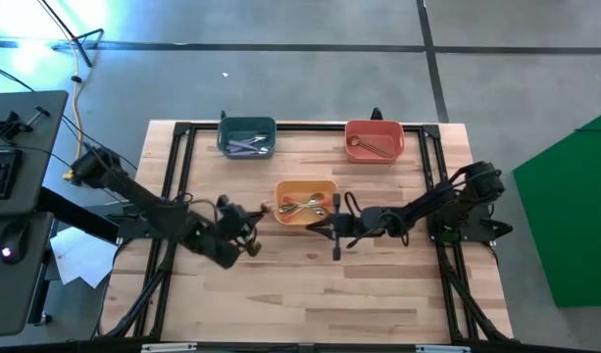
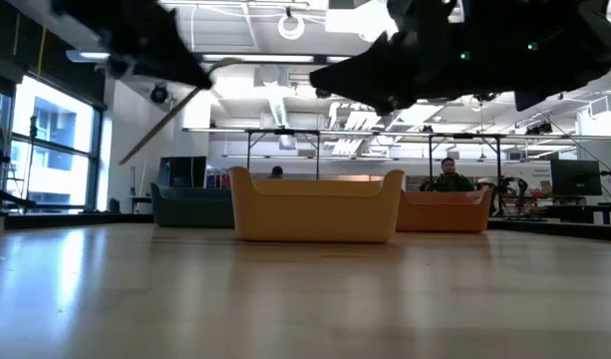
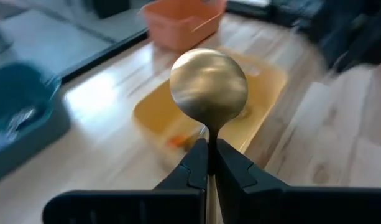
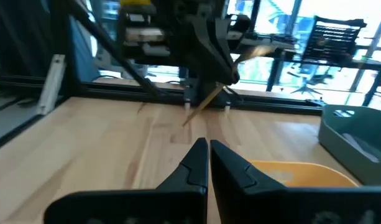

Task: Sort silverware by color (type)
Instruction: Put the gold spoon into the orange bin

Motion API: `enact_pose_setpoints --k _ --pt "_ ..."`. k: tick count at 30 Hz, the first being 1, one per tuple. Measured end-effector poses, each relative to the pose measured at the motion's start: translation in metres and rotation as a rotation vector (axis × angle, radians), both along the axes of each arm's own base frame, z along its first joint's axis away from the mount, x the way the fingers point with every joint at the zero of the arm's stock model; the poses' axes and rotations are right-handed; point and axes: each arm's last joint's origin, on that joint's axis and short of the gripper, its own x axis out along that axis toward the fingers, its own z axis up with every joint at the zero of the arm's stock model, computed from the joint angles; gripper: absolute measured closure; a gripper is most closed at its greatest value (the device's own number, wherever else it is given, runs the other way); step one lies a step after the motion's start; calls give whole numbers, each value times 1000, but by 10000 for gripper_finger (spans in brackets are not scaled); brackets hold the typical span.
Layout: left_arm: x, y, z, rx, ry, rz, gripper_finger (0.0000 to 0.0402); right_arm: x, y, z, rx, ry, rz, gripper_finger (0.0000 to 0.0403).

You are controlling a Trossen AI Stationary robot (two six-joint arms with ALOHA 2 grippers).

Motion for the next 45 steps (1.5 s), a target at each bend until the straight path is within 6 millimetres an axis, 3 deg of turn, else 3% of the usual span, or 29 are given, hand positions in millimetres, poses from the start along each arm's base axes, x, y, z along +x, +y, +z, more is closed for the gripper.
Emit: enact_pose_setpoints --k 4,14,20,30,37,45 --pt "21 15 14 31 -23 -97 401 14 2 -1 -16 -3 -31 382" --pt "56 65 41 45 -197 -276 401 20 -4 6 27 -75 -205 250" --pt "71 77 45 63 -318 -375 401 20 -9 17 74 -189 -223 222" --pt "91 85 34 84 -424 -419 401 20 -19 24 83 -254 -267 260" --pt "95 89 32 73 -444 -433 400 20 -21 23 51 -243 -315 380" --pt "87 91 39 62 -411 -454 334 18 -18 22 -19 -167 -412 394"
